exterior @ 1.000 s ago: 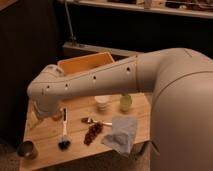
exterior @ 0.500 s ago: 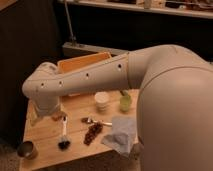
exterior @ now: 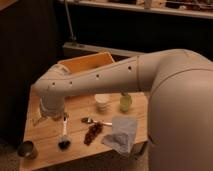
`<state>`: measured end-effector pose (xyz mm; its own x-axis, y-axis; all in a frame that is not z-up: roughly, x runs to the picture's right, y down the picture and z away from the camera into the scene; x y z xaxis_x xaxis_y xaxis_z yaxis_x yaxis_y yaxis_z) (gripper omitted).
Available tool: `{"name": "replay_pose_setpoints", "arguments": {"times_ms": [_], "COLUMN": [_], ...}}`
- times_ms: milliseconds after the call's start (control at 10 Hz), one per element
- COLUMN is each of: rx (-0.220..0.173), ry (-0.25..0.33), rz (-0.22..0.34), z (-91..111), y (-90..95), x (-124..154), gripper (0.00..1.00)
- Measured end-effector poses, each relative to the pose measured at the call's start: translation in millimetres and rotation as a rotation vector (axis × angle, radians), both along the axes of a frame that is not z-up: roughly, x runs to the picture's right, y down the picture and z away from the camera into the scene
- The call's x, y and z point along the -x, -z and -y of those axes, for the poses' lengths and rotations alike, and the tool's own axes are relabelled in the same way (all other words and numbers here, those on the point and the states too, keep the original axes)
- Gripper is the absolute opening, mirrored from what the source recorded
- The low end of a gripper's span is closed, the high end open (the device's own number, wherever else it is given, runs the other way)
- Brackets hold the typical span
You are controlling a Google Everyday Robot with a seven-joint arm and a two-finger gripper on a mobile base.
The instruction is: Stack cups on top of each other
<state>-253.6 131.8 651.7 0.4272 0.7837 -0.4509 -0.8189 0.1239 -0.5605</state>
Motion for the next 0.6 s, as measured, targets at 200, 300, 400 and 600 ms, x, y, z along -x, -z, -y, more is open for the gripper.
{"name": "replay_pose_setpoints", "arguments": {"times_ms": [200, 300, 400, 600], "rx": [0.057, 0.07, 0.084, 0.099], "ry": [0.042, 0.077, 0.102, 0.117], "rz": [0.101, 0.11, 0.105, 0.101], "z": [-22, -34, -47, -70], "y": [-7.5, -7.3, -8.9, -18.8], "x": [17, 25, 31, 38], "gripper": [0.8, 0.8, 0.8, 0.8]}}
